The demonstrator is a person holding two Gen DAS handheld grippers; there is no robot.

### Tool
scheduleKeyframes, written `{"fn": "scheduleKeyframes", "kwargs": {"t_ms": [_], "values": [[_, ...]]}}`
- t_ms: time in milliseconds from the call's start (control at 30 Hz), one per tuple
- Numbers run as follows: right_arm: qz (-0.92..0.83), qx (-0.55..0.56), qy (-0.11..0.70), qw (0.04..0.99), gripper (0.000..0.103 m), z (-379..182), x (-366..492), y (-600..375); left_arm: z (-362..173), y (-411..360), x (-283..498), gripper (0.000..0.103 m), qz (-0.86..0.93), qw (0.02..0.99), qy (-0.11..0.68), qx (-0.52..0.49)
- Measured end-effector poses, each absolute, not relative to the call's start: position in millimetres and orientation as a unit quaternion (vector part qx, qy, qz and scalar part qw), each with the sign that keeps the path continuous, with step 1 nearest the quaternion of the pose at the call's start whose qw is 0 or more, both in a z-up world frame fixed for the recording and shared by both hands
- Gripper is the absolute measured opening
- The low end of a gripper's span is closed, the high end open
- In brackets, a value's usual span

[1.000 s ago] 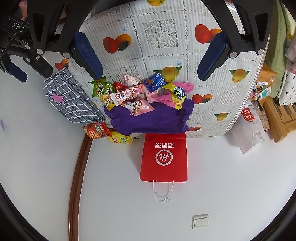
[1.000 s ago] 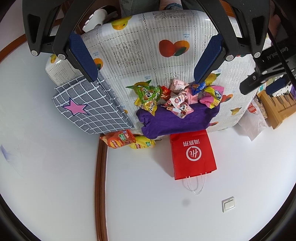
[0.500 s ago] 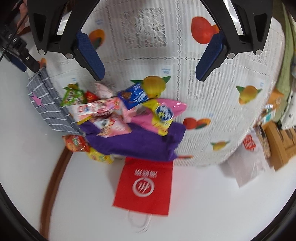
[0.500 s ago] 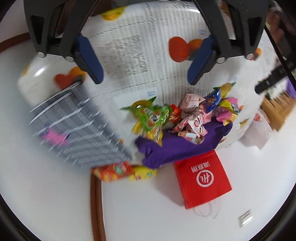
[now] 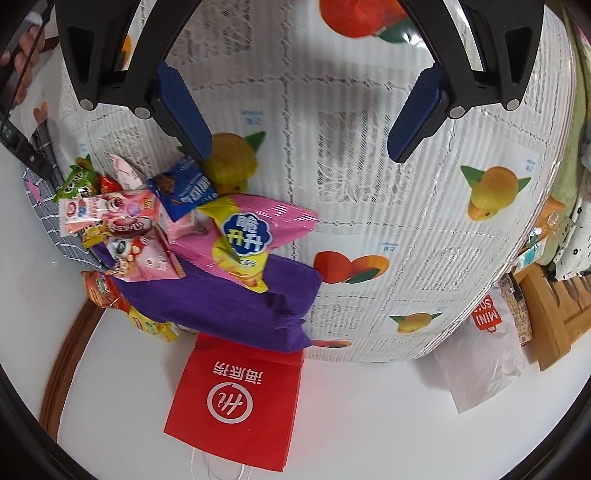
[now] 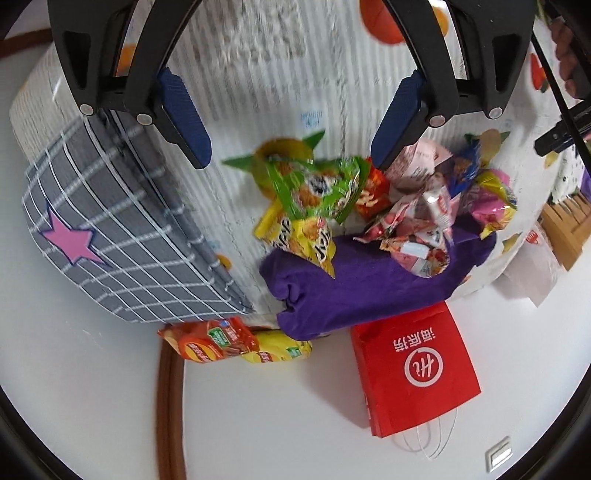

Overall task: Organize snacks
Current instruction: 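Move the left tool to the pink-yellow chip bag while the right tool approaches the green triangular bag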

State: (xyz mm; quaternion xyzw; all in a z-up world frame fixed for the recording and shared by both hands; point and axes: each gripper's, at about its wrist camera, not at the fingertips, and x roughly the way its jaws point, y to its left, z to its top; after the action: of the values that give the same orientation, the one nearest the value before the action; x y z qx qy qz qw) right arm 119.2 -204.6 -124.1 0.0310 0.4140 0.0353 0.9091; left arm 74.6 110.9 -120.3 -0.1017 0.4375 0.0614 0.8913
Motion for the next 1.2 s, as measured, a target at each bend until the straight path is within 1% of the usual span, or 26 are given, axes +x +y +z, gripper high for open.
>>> {"fn": "scheduleKeyframes", "kwargs": {"t_ms": [200,300,567,600,667,733,800,933,1200], "values": [[0.055,0.025,0.423,0.904,0.088,-142.0,145.4,-196.6,-122.0,114.0,81.5,0.096,0.058,0.894,0.431,-0.105],[0.060,0.013,0.420,0.905,0.088,-149.9,151.5,-191.9,-119.2,112.7,81.9,0.096,0.056,0.902,0.414,-0.108],[0.055,0.007,0.423,0.904,0.088,-167.3,168.5,-190.0,-119.8,102.2,94.5,0.096,0.044,0.906,0.411,-0.093],[0.055,0.005,0.422,0.905,0.085,-167.8,167.5,-189.4,-119.7,100.9,96.7,0.096,0.044,0.906,0.410,-0.091],[0.059,-0.002,0.424,0.904,0.077,-170.5,168.1,-186.9,-119.4,98.5,98.1,0.096,0.044,0.907,0.409,-0.087],[0.067,-0.003,0.432,0.899,0.064,-172.8,169.4,-185.3,-117.6,95.5,102.8,0.096,0.042,0.908,0.409,-0.083],[0.071,-0.001,0.433,0.898,0.060,-173.5,169.4,-185.3,-116.1,92.8,107.3,0.096,0.041,0.909,0.408,-0.080],[0.078,0.017,0.434,0.897,0.059,-174.5,169.9,-190.7,-117.0,85.1,123.6,0.096,0.040,0.909,0.410,-0.063],[0.088,0.059,0.442,0.891,0.059,-178.9,171.5,-200.3,-136.8,74.4,152.2,0.096,0.034,0.896,0.441,-0.040]]}}
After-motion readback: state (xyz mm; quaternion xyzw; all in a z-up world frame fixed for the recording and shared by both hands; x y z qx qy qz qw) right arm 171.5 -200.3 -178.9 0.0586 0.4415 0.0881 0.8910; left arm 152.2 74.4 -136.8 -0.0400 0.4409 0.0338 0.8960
